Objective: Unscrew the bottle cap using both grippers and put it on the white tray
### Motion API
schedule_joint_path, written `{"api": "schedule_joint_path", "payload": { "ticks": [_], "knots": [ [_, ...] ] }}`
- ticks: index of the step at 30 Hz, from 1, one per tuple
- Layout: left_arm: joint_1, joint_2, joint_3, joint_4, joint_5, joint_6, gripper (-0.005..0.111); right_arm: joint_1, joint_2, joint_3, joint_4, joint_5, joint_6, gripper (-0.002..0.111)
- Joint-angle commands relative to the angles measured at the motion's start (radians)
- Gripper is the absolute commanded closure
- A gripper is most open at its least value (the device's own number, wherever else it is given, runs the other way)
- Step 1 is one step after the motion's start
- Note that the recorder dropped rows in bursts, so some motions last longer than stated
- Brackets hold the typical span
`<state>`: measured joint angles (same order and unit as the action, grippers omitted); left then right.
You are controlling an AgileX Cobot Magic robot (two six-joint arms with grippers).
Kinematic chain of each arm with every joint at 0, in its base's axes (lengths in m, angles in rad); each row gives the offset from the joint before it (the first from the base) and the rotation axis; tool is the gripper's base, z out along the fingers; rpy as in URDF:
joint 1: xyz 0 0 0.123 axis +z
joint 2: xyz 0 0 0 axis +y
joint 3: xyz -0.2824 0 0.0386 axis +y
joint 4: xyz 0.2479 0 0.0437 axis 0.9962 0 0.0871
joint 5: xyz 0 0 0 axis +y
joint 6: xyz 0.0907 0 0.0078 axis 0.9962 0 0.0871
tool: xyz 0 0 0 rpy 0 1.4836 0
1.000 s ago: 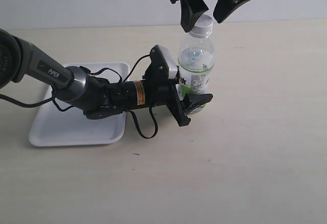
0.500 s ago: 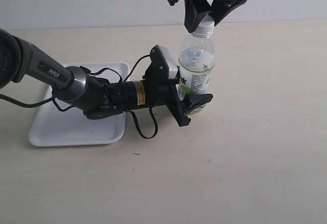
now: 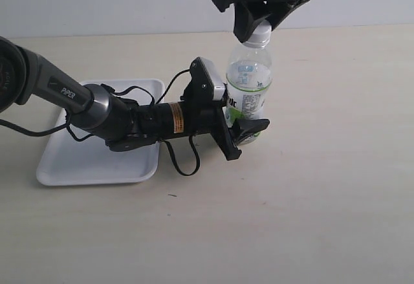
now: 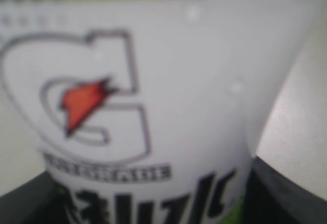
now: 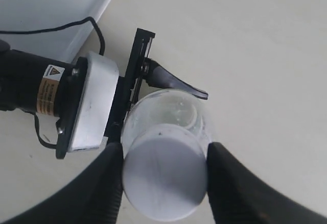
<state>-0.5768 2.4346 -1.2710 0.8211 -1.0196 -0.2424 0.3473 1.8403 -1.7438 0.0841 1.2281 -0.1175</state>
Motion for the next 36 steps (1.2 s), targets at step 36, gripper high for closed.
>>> {"api": "schedule_joint_path", "payload": {
  "ticks": [36],
  "knots": [
    [-0.001,-0.009,-0.001,0.006,0.002,0.005,0.107,0.003,-0.002,0.002,-0.008,-0.007,-1.789,0.108]
  ]
}}
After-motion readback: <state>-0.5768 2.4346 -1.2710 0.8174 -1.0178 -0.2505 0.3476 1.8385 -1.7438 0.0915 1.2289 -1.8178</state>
